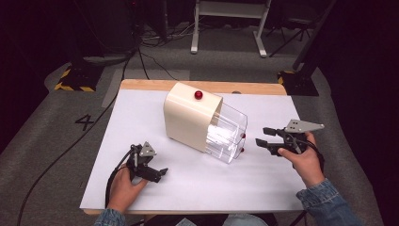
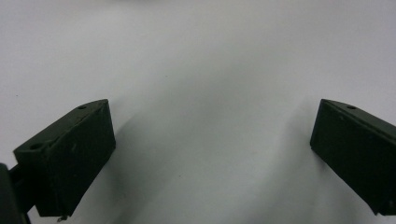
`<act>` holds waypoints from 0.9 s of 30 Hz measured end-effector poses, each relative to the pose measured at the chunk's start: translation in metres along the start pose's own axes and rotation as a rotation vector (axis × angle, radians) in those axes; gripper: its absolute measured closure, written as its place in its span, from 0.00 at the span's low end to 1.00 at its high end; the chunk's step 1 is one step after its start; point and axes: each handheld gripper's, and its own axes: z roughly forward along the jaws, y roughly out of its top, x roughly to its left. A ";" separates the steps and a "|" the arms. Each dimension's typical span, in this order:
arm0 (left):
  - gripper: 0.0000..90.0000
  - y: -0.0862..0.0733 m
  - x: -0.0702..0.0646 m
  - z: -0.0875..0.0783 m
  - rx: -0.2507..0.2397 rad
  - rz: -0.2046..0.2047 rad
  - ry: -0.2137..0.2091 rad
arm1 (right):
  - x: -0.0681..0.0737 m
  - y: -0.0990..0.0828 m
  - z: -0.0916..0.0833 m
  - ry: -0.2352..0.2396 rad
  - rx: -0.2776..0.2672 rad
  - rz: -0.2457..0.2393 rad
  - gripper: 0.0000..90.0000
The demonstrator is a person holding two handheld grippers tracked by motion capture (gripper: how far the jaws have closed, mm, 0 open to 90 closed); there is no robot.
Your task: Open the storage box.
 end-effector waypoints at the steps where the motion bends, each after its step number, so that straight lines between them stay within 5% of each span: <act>1: 0.00 0.000 0.000 0.000 -0.001 0.000 0.000 | 0.000 0.000 -0.002 -0.004 0.001 0.000 0.43; 13: 0.00 0.000 0.000 0.000 -0.002 -0.001 -0.001 | -0.005 -0.021 -0.043 -0.053 0.062 0.010 0.40; 27: 0.00 0.000 0.000 0.000 -0.001 -0.001 -0.001 | -0.015 -0.063 -0.057 -0.107 0.167 0.040 0.36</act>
